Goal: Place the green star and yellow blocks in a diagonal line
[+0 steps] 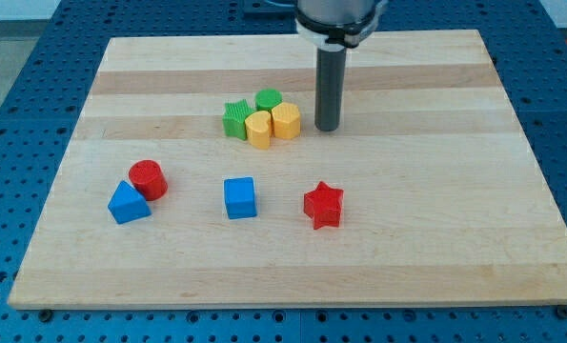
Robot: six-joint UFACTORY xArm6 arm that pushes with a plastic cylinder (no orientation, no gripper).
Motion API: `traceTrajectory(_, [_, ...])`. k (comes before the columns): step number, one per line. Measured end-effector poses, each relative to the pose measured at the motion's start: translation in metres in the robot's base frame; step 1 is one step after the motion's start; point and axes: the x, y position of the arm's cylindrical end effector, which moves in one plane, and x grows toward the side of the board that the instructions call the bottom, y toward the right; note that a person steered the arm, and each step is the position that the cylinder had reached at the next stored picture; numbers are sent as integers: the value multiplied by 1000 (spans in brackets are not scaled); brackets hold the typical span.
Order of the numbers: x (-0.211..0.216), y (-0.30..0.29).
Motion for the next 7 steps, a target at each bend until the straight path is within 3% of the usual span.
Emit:
traceTrajectory(3, [-42, -14])
traceTrajectory(5, [-8, -53])
traceTrajectory(7, [11, -24])
